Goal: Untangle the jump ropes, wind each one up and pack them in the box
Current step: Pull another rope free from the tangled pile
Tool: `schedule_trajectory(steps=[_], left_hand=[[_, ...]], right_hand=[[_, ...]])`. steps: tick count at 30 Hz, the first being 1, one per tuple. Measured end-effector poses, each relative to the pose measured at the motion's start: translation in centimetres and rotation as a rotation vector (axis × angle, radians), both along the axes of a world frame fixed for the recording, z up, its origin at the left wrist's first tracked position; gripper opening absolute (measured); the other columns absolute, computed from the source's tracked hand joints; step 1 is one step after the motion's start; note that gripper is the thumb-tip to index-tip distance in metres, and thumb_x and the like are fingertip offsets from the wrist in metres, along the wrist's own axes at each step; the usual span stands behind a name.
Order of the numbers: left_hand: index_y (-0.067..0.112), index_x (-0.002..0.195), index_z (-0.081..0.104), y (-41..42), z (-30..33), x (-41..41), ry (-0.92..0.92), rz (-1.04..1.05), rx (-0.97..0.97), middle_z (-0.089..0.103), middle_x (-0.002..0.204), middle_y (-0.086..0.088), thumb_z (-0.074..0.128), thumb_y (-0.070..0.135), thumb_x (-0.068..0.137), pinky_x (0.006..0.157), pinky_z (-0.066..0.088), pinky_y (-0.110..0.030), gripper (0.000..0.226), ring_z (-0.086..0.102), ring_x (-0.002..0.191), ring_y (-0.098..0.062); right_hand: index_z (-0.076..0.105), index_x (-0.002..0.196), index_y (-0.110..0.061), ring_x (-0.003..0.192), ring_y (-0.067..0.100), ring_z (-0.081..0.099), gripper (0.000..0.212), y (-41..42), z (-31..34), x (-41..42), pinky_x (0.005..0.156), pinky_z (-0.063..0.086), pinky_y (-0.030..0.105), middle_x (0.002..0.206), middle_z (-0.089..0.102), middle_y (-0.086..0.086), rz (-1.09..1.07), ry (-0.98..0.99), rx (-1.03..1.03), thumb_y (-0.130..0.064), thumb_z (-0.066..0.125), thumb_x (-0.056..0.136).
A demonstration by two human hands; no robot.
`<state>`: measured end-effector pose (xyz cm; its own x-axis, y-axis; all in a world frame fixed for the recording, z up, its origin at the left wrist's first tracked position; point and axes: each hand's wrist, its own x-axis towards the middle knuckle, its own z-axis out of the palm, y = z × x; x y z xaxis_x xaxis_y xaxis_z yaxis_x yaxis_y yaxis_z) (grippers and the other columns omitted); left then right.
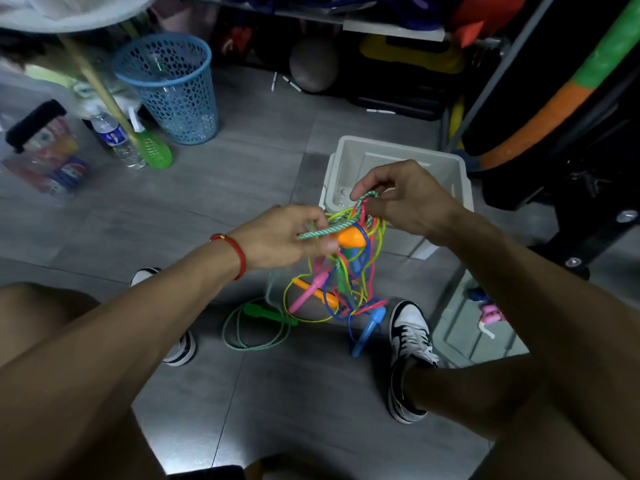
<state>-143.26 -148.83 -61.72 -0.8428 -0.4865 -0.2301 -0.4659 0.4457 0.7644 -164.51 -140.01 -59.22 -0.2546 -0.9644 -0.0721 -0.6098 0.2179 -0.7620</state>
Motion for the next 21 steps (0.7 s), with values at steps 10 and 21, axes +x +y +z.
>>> schedule_trajectory(steps=[10, 21], left_hand=[[0.013, 0.077, 0.065, -1.5, 1.3, 0.1, 0.459, 0.348, 0.171, 0.057, 0.06, 0.003, 0.054, 0.011, 0.101, 0.057, 0.046, -0.024, 0.027, 0.051, 0.057, -0.013], [0.017, 0.074, 0.06, -1.5, 2.2, -0.3, 0.443, 0.352, 0.348, 0.07, 0.098, -0.018, 0.054, 0.023, 0.094, 0.05, 0.027, -0.025, 0.022, 0.039, 0.054, -0.012]], right_hand=[[0.057, 0.072, -0.028, 0.062, 0.019, 0.051, 0.037, 0.2, -1.9, -3.2, 0.061, 0.048, 0.029, 0.057, 0.05, -0.013, 0.132, 0.156, 0.188, 0.006, 0.071, 0.078], [0.056, 0.085, -0.023, 0.087, 0.022, 0.051, 0.028, -0.4, -1.6, -3.1, 0.071, 0.036, 0.026, 0.089, 0.055, -0.002, 0.177, 0.543, 0.245, 0.002, 0.061, 0.074]])
